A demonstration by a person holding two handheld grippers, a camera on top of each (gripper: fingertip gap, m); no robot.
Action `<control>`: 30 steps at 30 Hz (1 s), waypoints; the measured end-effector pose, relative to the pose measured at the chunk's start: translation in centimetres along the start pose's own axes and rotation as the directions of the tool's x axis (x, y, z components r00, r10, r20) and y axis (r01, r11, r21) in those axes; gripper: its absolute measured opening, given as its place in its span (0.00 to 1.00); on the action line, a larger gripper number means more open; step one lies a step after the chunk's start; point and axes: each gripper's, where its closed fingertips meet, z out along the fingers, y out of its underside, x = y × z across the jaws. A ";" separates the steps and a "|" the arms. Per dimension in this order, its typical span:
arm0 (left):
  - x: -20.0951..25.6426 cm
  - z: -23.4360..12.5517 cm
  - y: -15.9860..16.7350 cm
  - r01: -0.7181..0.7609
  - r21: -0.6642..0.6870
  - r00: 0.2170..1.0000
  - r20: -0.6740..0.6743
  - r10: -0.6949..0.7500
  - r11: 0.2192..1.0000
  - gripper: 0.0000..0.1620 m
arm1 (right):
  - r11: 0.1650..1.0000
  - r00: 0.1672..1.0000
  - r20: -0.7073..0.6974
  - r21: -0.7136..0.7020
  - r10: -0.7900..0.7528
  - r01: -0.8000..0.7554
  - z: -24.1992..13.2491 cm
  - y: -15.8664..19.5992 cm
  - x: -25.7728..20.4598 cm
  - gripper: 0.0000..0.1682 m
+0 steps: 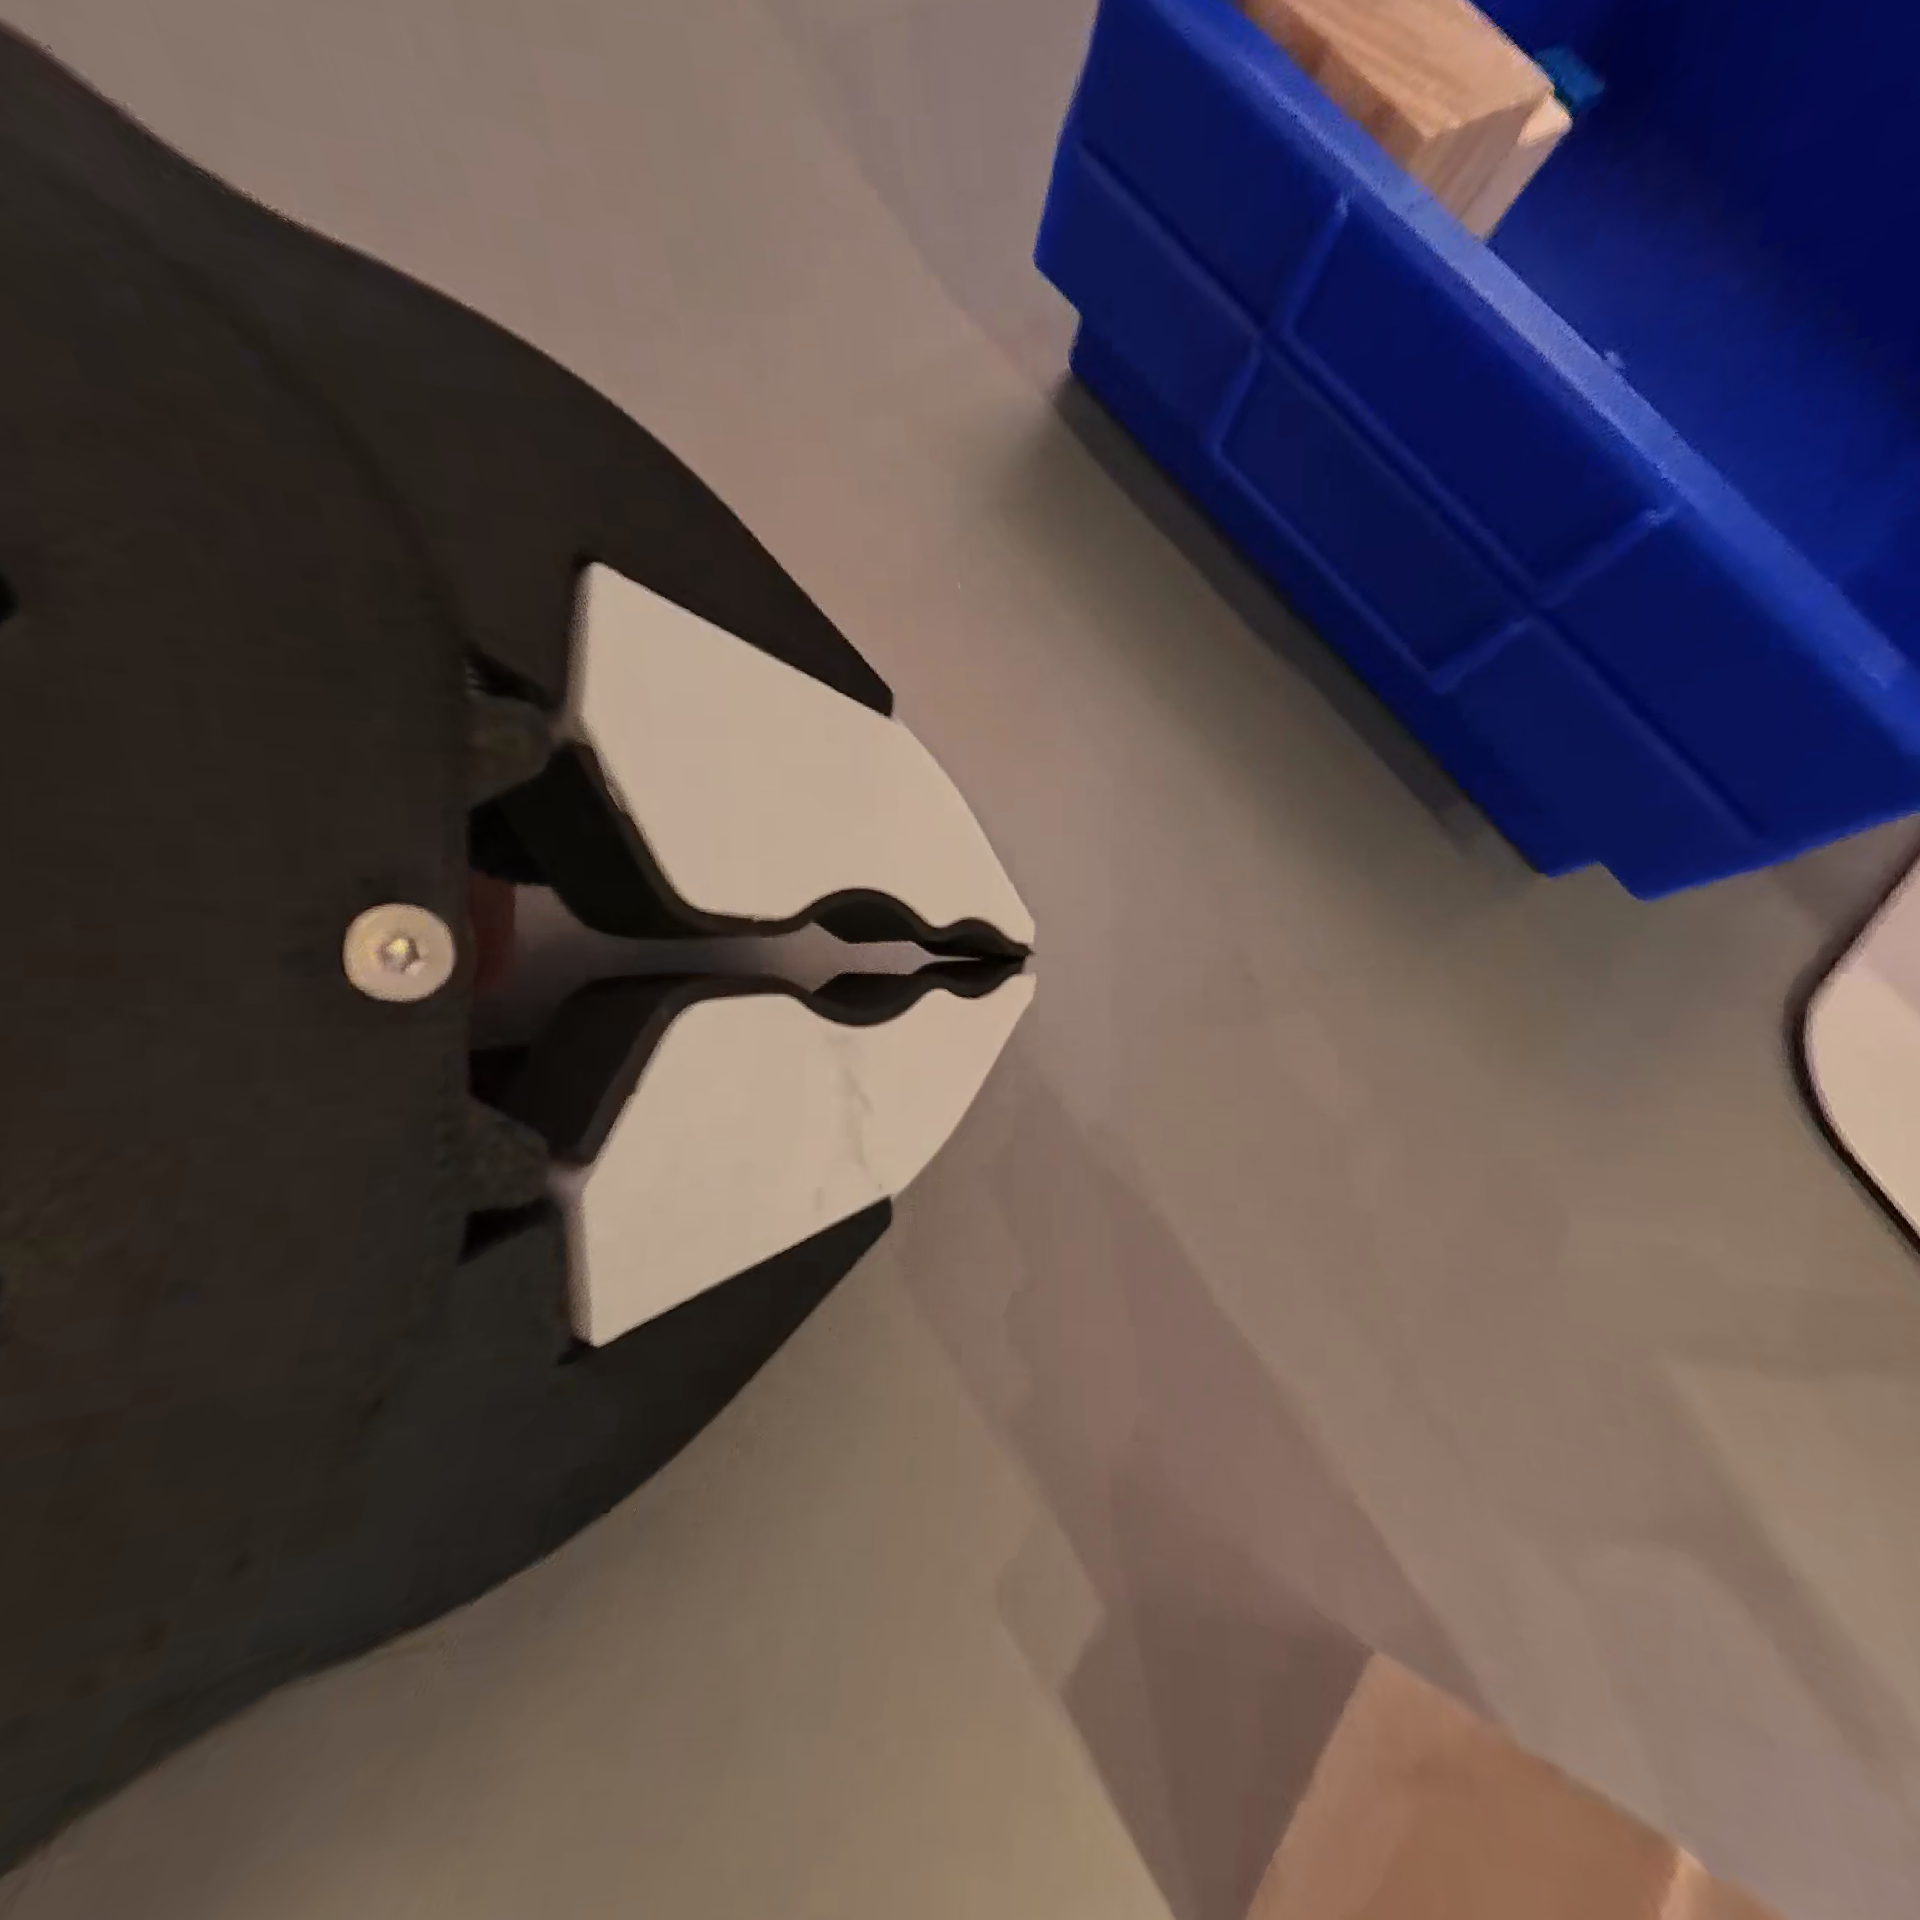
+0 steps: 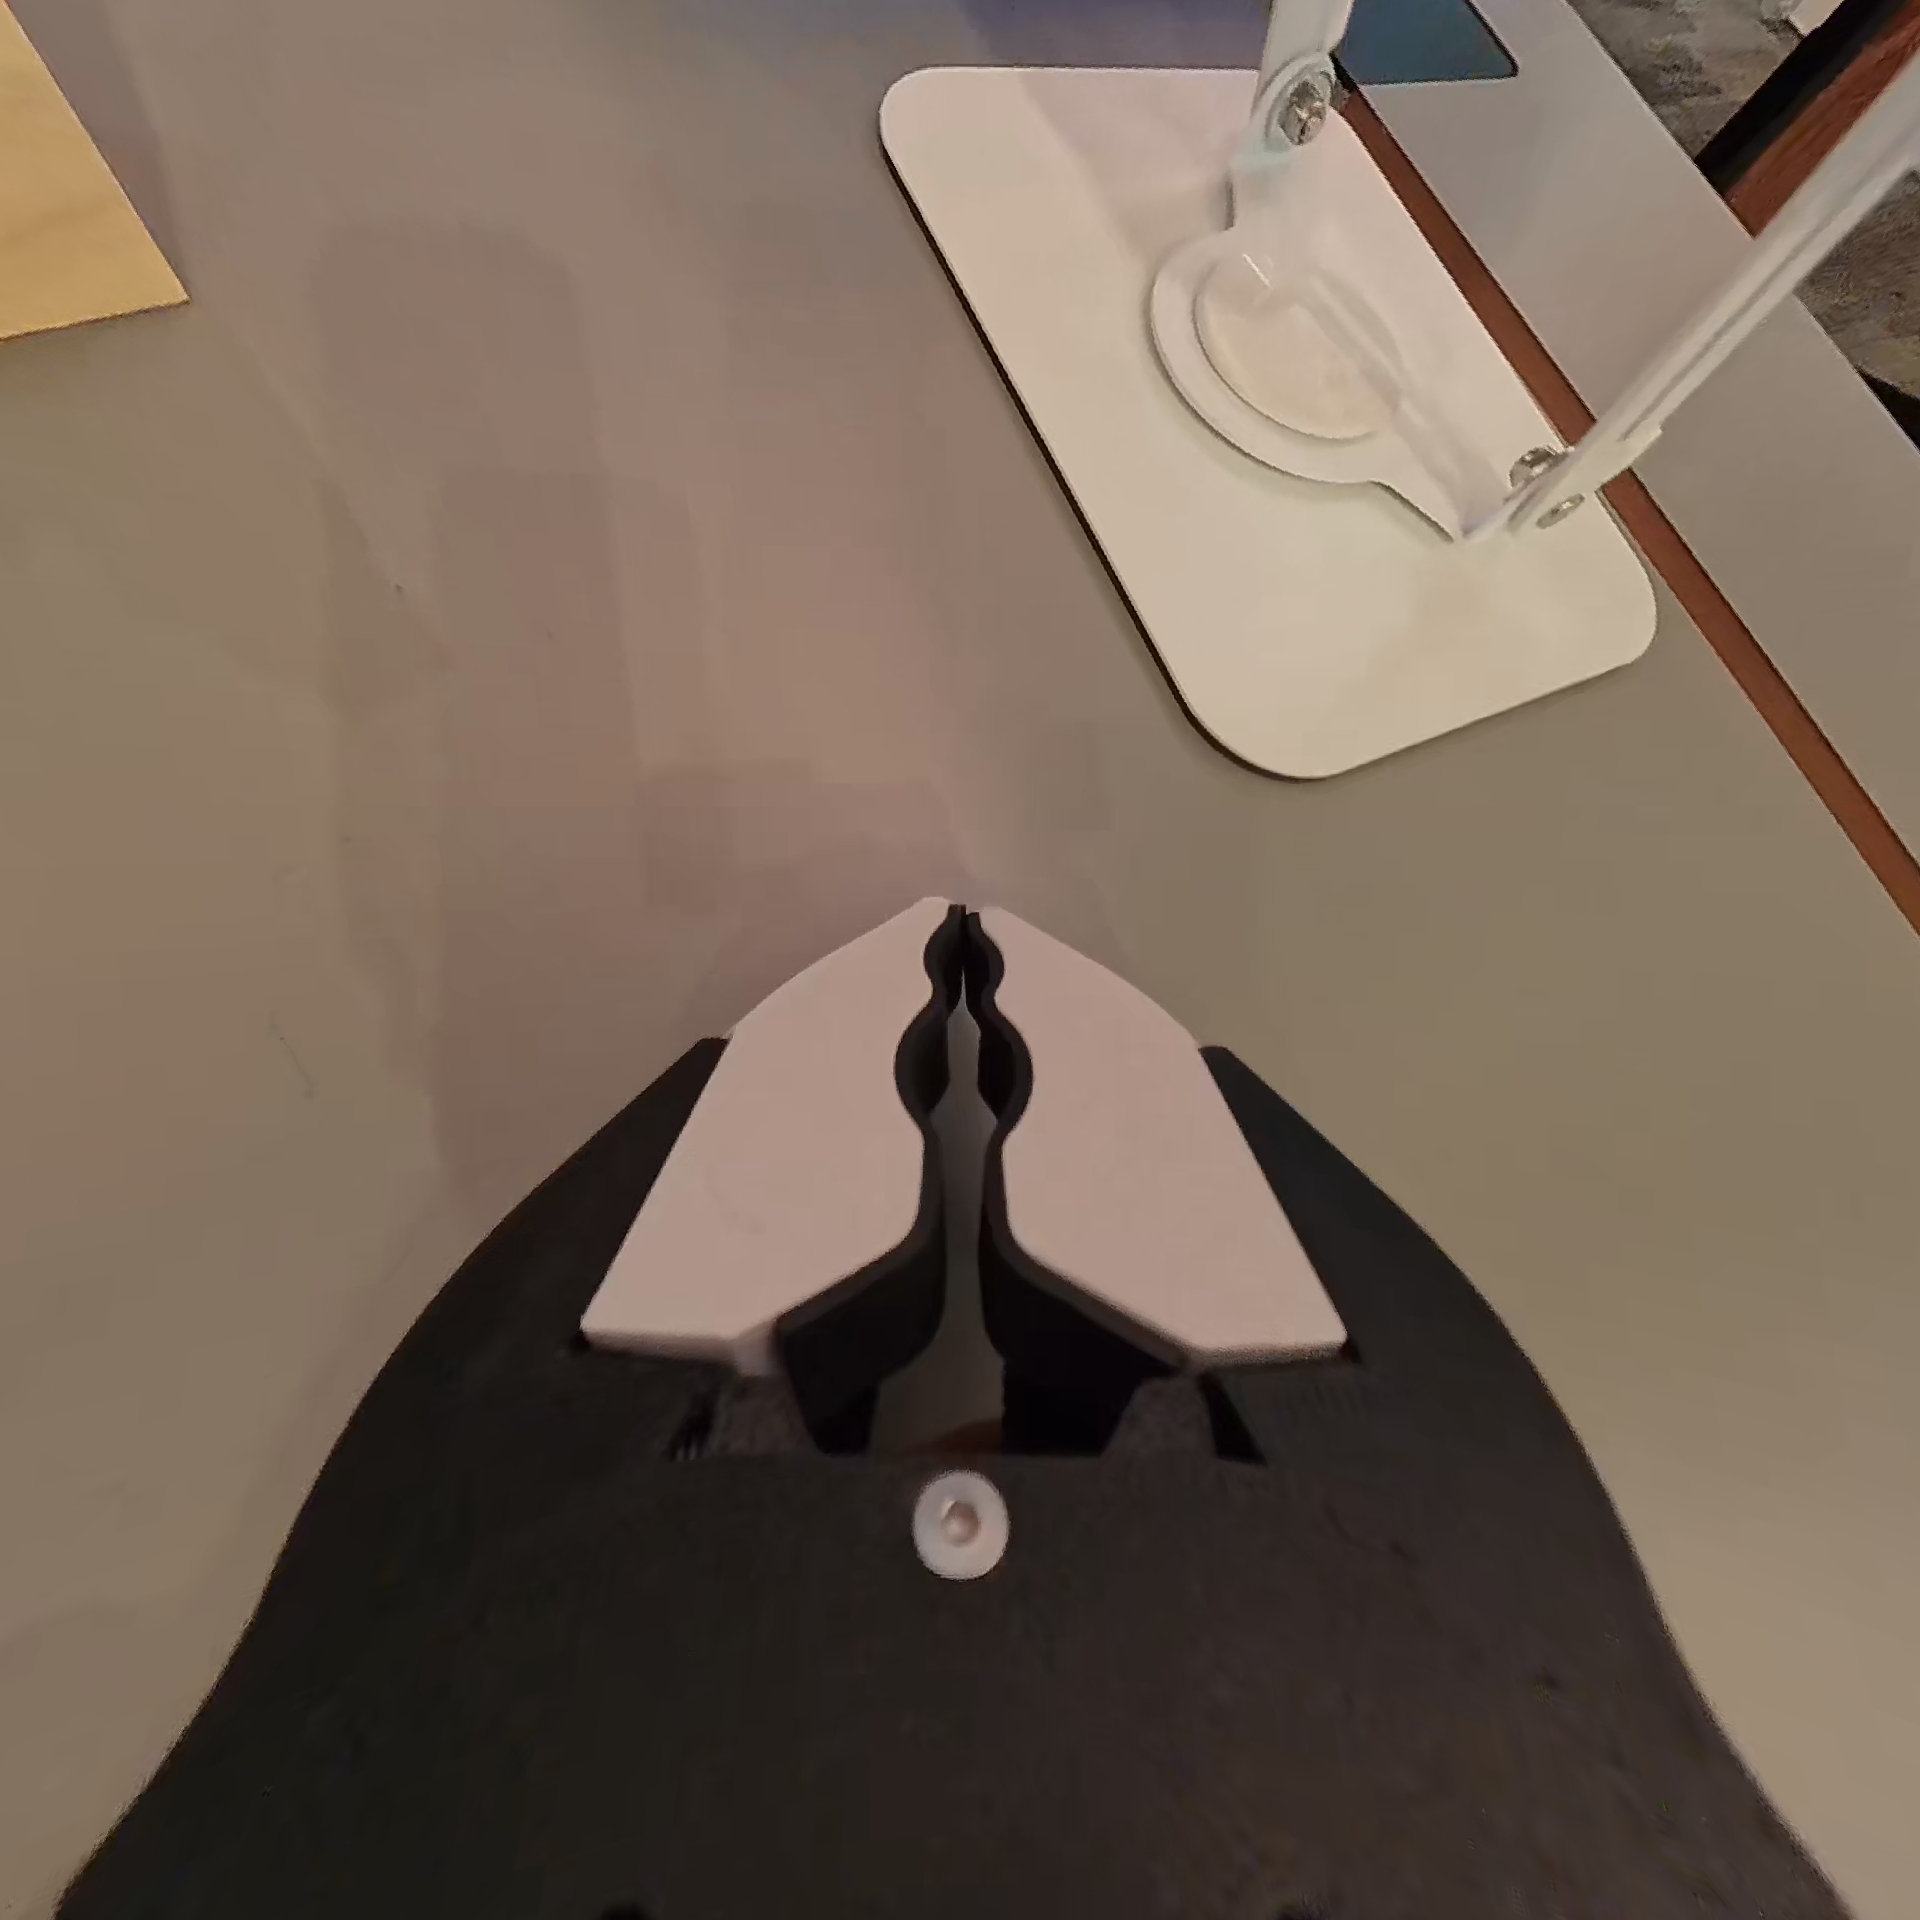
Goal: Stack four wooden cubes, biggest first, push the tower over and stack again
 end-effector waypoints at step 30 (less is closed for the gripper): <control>10.3 3.0 -11.8 0.032 0.172 0.994 -0.109 -0.014 0.985 0.00 | 0.985 0.970 -0.176 0.000 0.169 -0.171 -7.7 7.3 8.2 0.00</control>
